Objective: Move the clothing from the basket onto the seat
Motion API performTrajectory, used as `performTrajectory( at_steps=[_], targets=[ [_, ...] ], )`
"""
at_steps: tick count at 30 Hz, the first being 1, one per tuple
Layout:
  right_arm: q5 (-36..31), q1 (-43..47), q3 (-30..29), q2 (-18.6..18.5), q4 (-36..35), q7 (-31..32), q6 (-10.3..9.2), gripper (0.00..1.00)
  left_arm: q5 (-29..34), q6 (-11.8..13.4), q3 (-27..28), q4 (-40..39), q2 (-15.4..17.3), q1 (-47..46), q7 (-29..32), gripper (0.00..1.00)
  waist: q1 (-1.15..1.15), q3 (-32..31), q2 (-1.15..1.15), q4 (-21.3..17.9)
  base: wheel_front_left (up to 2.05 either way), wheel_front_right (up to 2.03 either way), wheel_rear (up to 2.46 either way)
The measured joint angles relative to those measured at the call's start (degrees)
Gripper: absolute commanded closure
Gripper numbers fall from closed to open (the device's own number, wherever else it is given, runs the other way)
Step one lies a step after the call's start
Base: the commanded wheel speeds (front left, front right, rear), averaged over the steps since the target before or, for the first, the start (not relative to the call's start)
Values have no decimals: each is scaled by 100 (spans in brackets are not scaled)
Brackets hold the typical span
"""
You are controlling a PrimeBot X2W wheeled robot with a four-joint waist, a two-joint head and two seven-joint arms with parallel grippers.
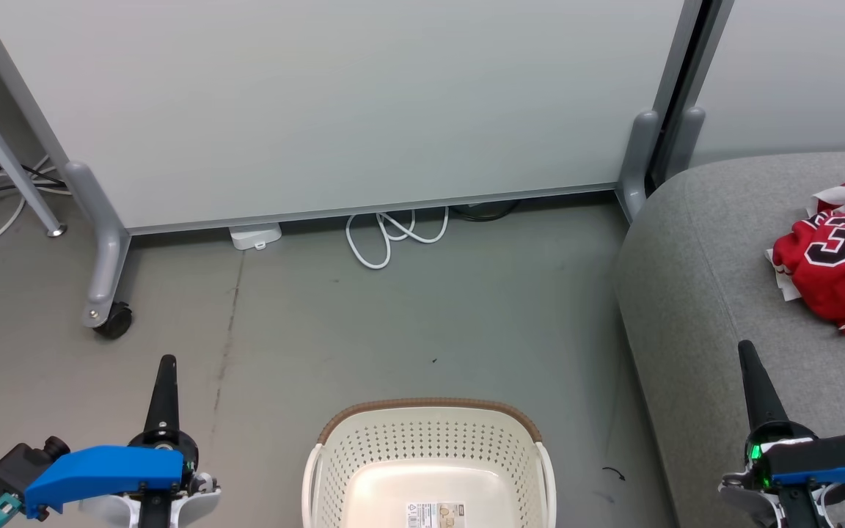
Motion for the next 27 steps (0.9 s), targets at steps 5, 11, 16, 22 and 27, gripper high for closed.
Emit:
performTrajectory(
  at_steps=[5,11,16,22,27],
  targets=[
    [209,-7,4,-1,12,48,0,100,-214,-4,33,0,1,-23,55,100,0,-7,0,-13,0,0,0],
    [517,-23,10,-3,31,142,0,100,-516,-9,80,-3,0,-47,130,100,0,-17,0,-32,0,0,0],
    [811,-66,15,-8,49,207,0,100,-799,-24,118,-4,0,-57,194,100,0,-27,0,-51,0,0,0],
    [1056,-71,19,-11,65,272,0,100,-1022,-33,144,-7,0,-73,265,100,0,-35,0,-68,0,0,0],
    [1276,-79,24,-12,79,312,0,100,-1246,-47,172,-9,0,-85,323,100,0,-44,0,-84,0,0,0]
  ],
)
